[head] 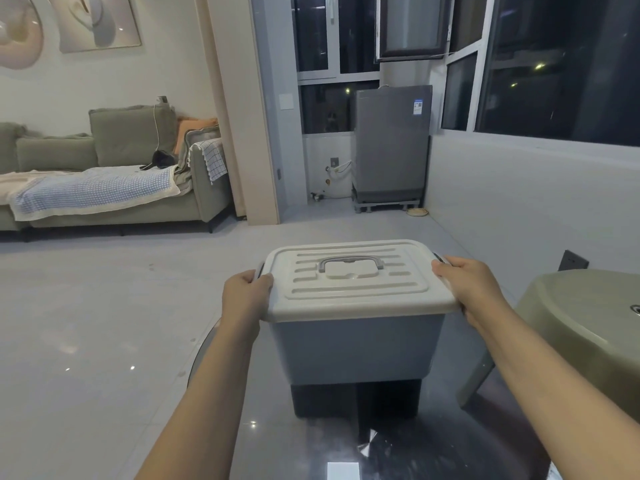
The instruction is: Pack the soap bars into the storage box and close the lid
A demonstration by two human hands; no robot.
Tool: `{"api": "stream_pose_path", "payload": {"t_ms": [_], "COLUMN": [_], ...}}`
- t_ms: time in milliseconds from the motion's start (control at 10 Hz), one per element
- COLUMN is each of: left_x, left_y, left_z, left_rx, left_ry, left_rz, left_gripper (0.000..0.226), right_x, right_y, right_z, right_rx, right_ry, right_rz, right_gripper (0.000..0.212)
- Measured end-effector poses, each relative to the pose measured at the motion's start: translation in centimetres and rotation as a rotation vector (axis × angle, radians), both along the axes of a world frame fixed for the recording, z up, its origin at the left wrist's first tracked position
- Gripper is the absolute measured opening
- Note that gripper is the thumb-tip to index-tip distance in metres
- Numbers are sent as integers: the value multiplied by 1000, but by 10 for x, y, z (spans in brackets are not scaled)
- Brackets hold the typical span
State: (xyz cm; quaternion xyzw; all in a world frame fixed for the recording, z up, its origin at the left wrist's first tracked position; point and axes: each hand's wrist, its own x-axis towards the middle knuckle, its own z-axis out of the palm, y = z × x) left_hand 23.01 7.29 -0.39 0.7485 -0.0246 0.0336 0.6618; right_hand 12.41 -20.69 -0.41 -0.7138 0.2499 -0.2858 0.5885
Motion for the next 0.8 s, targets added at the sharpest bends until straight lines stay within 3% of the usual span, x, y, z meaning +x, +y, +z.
{"api": "stream_pose_path", "payload": {"t_ms": [100,400,500,600,700,800], "left_x": [11,28,26,24,6,-11], "left_y": [-4,-9,-8,-9,-16,-38], "left_z": [4,6,6,9,20,21], "left_rx": [-2,-66,-11,264,545,710], "left_ry": [11,57,36,-78,-409,-619], "left_rz": [-7,11,20,116,188,131], "left_gripper": [6,3,8,48,50,48], "right_x": [12,39,35,25,3,-29], "right_y": [-2,-16,-13,-5,16,41], "right_z": [0,-5,-4,8,47,96], "right_rx": [40,135,42,-198,-218,-140], "right_ry": [-9,-22,10,32,-174,-555], "right_rz": [33,83,45,-93,-90,99], "right_gripper": [12,46,49,51,39,21]}}
